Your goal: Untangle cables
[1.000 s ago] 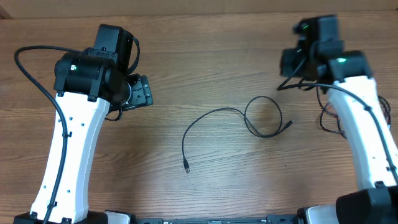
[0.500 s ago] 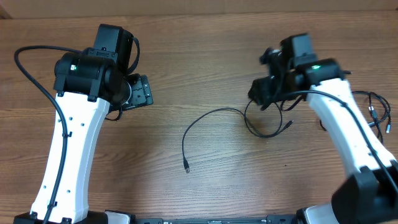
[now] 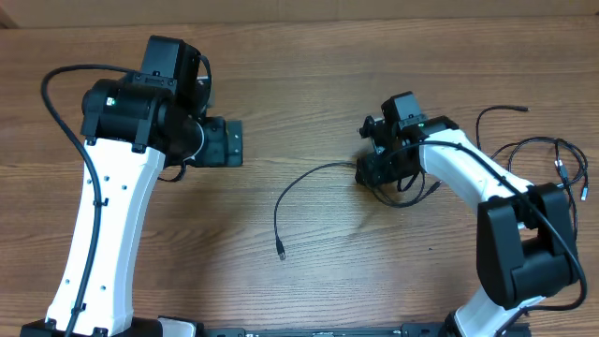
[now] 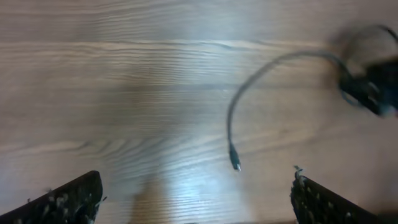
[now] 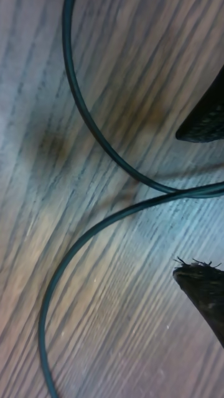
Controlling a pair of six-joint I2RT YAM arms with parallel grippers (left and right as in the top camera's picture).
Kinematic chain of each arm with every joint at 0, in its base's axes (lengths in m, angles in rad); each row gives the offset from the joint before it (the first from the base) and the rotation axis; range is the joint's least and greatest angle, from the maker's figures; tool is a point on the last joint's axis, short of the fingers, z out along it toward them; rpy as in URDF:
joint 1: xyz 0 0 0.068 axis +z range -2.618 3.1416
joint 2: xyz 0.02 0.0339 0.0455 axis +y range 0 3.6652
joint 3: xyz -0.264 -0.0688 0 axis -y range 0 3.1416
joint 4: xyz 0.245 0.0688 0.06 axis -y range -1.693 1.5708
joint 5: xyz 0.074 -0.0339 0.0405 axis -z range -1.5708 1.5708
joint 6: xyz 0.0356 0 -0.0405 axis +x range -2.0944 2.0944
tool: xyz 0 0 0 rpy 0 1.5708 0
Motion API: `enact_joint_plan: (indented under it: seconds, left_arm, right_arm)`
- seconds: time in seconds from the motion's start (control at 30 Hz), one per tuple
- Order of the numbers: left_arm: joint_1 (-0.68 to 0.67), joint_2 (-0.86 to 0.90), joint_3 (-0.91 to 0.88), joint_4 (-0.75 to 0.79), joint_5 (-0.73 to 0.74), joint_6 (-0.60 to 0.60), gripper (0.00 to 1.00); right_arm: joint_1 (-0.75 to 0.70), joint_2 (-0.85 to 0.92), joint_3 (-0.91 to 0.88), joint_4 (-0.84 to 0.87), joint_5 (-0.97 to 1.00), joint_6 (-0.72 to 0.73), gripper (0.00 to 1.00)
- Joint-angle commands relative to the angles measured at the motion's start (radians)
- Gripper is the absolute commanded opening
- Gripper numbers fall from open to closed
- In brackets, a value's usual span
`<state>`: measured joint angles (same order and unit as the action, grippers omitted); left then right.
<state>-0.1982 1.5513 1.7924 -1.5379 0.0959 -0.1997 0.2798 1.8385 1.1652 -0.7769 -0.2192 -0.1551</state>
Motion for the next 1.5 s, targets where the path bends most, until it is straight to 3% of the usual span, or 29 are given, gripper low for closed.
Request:
enact_joint_plan:
  seconds: [0.0, 0.23, 0.3, 0.33, 0.43, 0.5, 0.73, 0.93, 1.23, 1.47]
  left_arm:
    - [0.002, -0.007, 0.016, 0.006, 0.105, 0.117, 1.0]
    - [0.002, -0.006, 0.016, 0.016, 0.105, 0.108, 1.0]
    - [0.002, -0.006, 0.016, 0.016, 0.104, 0.106, 1.0]
    - [0.002, -0.006, 0.016, 0.016, 0.104, 0.106, 1.0]
    - [0.002, -0.006, 0.016, 0.016, 0.105, 0.106, 1.0]
    - [0.002, -0.006, 0.016, 0.016, 0.105, 0.106, 1.0]
    - [0.002, -0.006, 0.016, 0.016, 0.105, 0.106, 1.0]
    - [0.002, -0.006, 0.016, 0.014, 0.105, 0.106, 1.0]
    - [0.002, -0.006, 0.016, 0.015, 0.105, 0.106, 1.0]
    - [0.002, -0.006, 0.016, 0.017, 0.105, 0.095, 1.0]
  right_arm:
    - [0.003, 0.012, -0.026, 0.024, 0.008, -0.007, 0.61]
    - [0.003, 0.015, -0.116, 0.092, 0.008, -0.007, 0.59]
    - [0.003, 0.015, -0.141, 0.114, 0.008, -0.006, 0.53]
    - [0.003, 0.015, -0.147, 0.119, 0.008, -0.006, 0.48]
    - [0.003, 0.015, -0.149, 0.118, 0.008, 0.005, 0.14]
    - [0.002, 0.015, -0.144, 0.117, 0.008, 0.041, 0.04]
    - [-0.026, -0.008, 0.002, 0.009, 0.008, 0.158, 0.04]
    - [-0.111, -0.06, 0.308, -0.22, 0.01, 0.16, 0.04]
    - [-0.326, -0.12, 0.779, -0.423, 0.241, 0.212, 0.04]
    - [-0.539, -0.124, 1.031, -0.449, 0.256, 0.212, 0.04]
